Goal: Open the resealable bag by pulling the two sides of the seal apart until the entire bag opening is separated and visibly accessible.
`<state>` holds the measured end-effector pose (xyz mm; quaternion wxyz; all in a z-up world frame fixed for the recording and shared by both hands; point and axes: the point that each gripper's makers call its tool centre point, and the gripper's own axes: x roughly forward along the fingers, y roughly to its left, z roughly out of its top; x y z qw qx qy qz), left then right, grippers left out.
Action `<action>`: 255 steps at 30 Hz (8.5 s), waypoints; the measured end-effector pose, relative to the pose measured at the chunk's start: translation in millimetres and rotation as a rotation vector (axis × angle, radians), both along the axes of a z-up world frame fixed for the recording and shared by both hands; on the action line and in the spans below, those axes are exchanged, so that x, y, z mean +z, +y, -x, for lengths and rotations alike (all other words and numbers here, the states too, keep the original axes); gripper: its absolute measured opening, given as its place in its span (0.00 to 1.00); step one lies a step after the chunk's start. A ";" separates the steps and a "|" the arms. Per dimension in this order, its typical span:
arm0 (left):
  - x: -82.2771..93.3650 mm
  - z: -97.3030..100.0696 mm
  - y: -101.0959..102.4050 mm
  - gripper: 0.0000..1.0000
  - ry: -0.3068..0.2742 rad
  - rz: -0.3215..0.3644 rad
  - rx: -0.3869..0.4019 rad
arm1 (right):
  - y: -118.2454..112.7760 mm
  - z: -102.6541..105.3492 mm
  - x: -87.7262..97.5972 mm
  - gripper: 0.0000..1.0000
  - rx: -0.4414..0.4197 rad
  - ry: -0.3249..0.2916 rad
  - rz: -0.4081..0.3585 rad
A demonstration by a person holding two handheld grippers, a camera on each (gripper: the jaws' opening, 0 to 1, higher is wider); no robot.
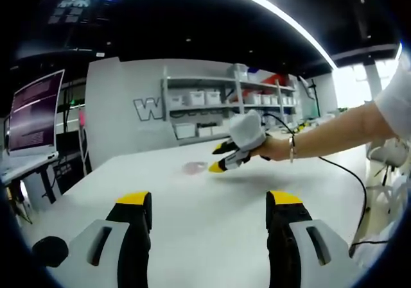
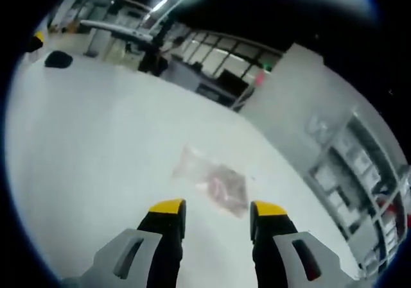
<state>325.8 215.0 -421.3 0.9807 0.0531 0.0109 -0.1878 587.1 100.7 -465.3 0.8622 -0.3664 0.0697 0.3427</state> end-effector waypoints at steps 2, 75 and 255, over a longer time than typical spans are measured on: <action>-0.1 -0.8 0.0 0.71 0.001 0.000 0.000 | 1.0 -0.9 -0.8 0.39 0.005 -0.002 0.005; -3.3 -14.1 14.7 0.71 -0.001 0.038 0.022 | 35.5 -19.4 -17.1 0.30 0.217 -0.231 0.315; 19.1 25.0 -23.2 0.71 -0.042 -0.030 -0.034 | -60.5 81.3 98.3 0.00 0.077 -0.166 -0.428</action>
